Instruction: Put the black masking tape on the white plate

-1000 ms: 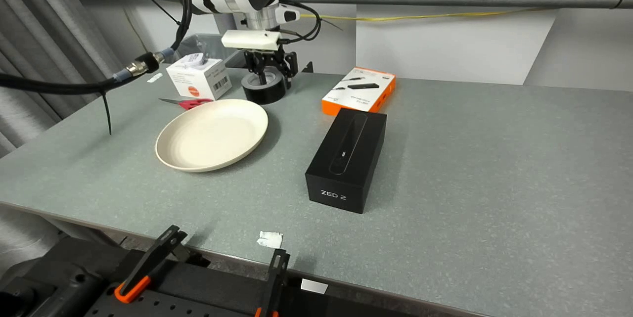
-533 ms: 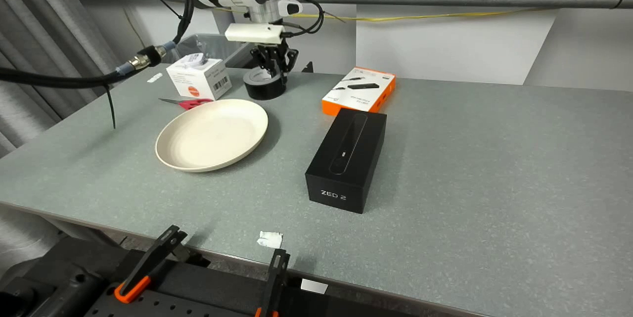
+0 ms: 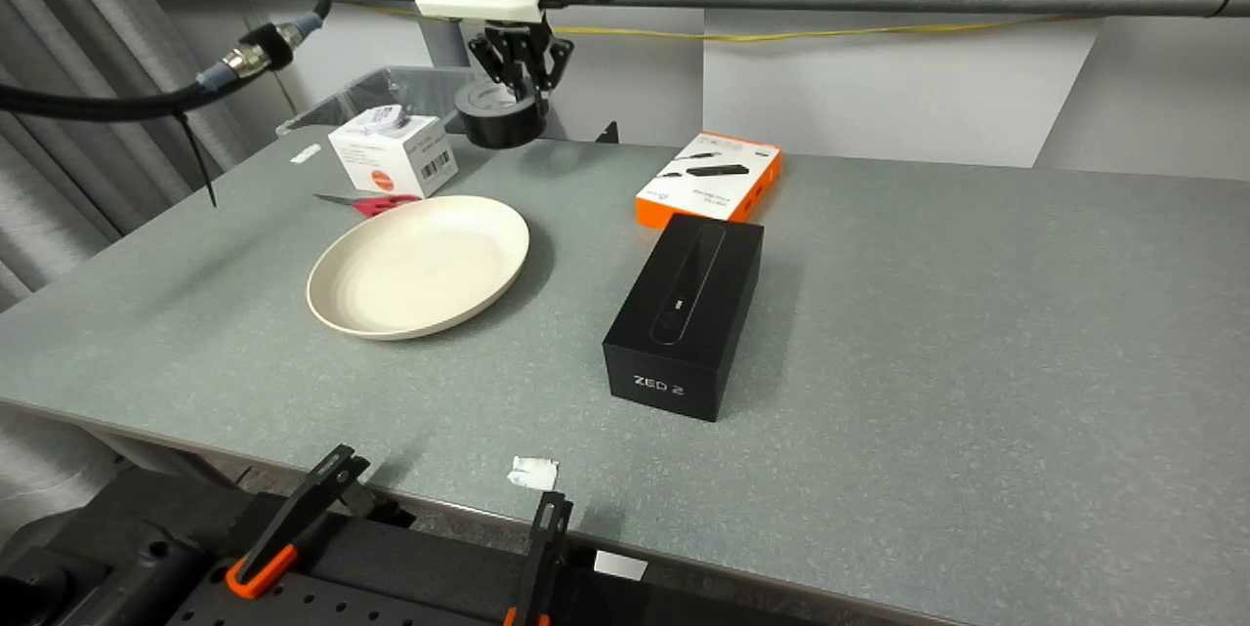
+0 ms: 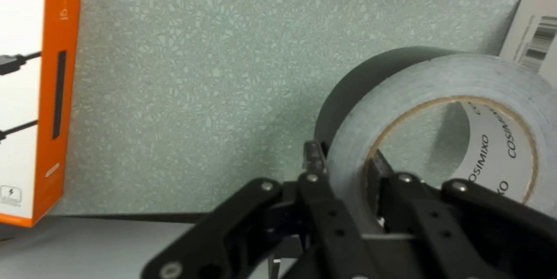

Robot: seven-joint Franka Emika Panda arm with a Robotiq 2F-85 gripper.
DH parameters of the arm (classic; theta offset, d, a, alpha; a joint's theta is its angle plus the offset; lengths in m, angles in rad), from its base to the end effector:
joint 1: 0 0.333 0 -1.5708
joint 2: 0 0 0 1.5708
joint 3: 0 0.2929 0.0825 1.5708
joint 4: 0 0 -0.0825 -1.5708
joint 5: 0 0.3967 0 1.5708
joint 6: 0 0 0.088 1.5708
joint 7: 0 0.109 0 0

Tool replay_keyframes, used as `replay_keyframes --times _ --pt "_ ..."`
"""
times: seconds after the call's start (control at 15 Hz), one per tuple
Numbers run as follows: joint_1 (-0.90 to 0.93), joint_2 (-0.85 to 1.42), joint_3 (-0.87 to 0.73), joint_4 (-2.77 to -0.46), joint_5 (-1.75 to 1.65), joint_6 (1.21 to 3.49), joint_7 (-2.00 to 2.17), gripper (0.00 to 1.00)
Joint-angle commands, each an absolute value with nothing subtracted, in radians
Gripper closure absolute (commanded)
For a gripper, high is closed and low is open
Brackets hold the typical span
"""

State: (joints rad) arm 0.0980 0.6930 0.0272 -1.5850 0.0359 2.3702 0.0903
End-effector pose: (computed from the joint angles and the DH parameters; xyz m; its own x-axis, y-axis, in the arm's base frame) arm 0.6982 0.0860 0.2103 0.9962 0.0009 0.0870 0.0055 -0.9986 -0.0527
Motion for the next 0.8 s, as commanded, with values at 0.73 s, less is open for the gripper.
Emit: replay_keyframes --times 0.73 --pt "0.1 0.434 0.093 -2.204 -0.045 2.569 -0.106 0.94"
